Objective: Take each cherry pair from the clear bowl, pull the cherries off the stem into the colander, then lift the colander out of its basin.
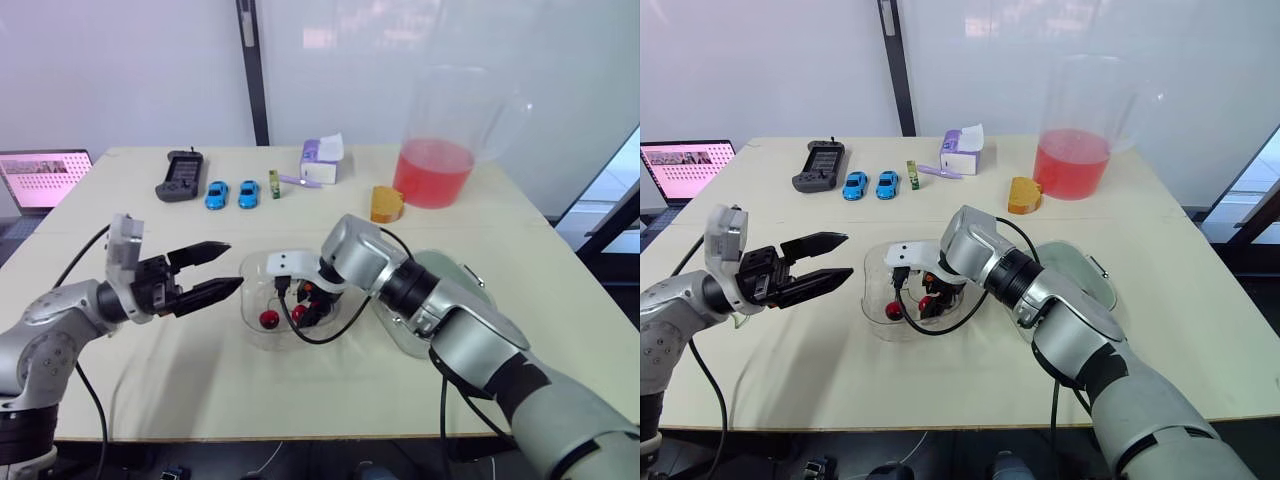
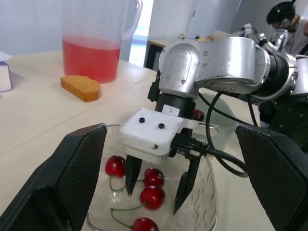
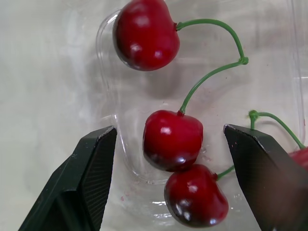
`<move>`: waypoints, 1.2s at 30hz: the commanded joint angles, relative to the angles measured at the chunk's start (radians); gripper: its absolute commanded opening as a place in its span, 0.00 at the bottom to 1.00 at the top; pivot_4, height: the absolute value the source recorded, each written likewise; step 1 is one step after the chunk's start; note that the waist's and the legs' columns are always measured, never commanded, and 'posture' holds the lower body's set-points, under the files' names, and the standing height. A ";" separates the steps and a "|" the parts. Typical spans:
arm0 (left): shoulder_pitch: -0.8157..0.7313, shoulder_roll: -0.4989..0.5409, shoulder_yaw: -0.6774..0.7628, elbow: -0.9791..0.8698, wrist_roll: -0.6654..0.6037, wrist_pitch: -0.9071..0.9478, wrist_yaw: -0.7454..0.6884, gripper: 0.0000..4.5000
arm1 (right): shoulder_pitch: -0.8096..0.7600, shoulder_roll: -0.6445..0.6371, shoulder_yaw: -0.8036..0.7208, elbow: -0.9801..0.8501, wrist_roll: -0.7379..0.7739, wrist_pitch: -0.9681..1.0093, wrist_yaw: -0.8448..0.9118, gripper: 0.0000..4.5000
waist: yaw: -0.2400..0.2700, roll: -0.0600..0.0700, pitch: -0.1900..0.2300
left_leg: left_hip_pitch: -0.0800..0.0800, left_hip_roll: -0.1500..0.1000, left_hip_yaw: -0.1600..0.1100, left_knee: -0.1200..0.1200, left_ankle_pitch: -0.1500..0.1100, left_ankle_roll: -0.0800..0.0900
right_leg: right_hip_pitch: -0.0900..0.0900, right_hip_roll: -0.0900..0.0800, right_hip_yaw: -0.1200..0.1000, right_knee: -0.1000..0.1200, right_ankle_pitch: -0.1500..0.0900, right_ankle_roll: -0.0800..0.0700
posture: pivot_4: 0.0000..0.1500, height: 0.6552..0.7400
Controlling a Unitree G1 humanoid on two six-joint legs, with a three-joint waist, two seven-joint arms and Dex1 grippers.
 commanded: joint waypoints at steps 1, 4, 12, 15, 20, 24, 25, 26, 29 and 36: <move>0.002 0.007 0.033 -0.028 -0.021 -0.005 0.000 1.00 | -0.011 0.004 -0.008 -0.020 -0.008 -0.016 0.009 0.64 | 0.000 0.000 0.000 | 0.000 0.000 0.000 0.000 0.000 0.000 | 0.000 0.000 0.000 0.000 0.000 0.000 | 1.00 1.00; -0.001 0.006 0.029 -0.026 -0.021 -0.009 0.001 1.00 | -0.012 0.005 -0.010 -0.033 -0.006 -0.012 0.016 0.34 | 0.000 0.000 0.000 | 0.000 0.000 0.000 0.000 0.000 0.000 | 0.000 0.000 0.000 0.000 0.000 0.000 | 1.00 1.00; -0.015 0.003 0.019 -0.017 -0.017 -0.012 -0.003 1.00 | -0.066 0.012 -0.053 -0.056 0.020 0.014 0.038 0.19 | 0.000 0.000 0.000 | 0.000 0.000 0.000 0.000 0.000 0.000 | 0.000 0.000 0.000 0.000 0.000 0.000 | 1.00 1.00; -0.030 -0.004 0.014 -0.017 -0.025 -0.006 0.004 1.00 | -0.098 0.003 -0.116 -0.109 0.061 0.070 0.040 0.19 | 0.000 0.000 0.000 | 0.000 0.000 0.000 0.000 0.000 0.000 | 0.000 0.000 0.000 0.000 0.000 0.000 | 1.00 1.00; -0.068 -0.021 0.025 0.002 -0.060 0.028 0.047 1.00 | -0.085 -0.072 -0.215 -0.245 0.095 0.125 -0.008 0.19 | 0.005 0.000 0.000 | 0.000 0.000 0.000 0.000 0.000 0.000 | 0.000 0.000 0.000 0.000 0.000 0.000 | 1.00 1.00; -0.104 -0.036 0.059 0.022 -0.123 0.072 0.101 1.00 | -0.034 -0.146 -0.286 -0.351 0.108 0.142 -0.087 0.19 | 0.004 0.000 0.000 | 0.000 0.000 -0.001 0.001 0.000 0.000 | 0.001 -0.001 -0.001 0.000 0.000 0.000 | 1.00 1.00; -0.106 -0.037 0.063 0.023 -0.129 0.077 0.107 1.00 | -0.027 -0.154 -0.294 -0.367 0.114 0.149 -0.098 0.19 | 0.002 0.000 0.000 | 0.000 0.000 -0.001 0.001 0.000 0.000 | 0.001 -0.001 -0.001 0.000 0.000 0.000 | 1.00 1.00; -0.112 -0.041 0.069 0.027 -0.143 0.085 0.119 1.00 | -0.007 -0.172 -0.303 -0.394 0.110 0.131 -0.119 0.19 | 0.001 0.000 0.000 | 0.000 0.000 -0.001 0.000 0.000 0.000 | 0.001 -0.001 -0.001 0.000 0.000 0.000 | 1.00 1.00; -0.165 -0.068 0.111 0.075 -0.246 0.146 0.199 1.00 | 0.132 -0.247 -0.400 -0.600 0.145 0.092 -0.174 0.19 | 0.001 0.000 0.000 | 0.000 0.000 -0.001 0.000 0.000 0.000 | 0.000 0.000 -0.001 0.000 0.000 0.000 | 1.00 1.00; -0.267 -0.062 0.047 0.156 -0.294 0.281 0.227 1.00 | 0.299 -0.299 -0.422 -0.811 0.153 -0.054 -0.272 0.19 | -0.001 0.000 0.000 | 0.000 -0.001 -0.002 0.001 0.000 0.000 | 0.001 0.000 -0.001 0.000 0.000 0.000 | 1.00 1.00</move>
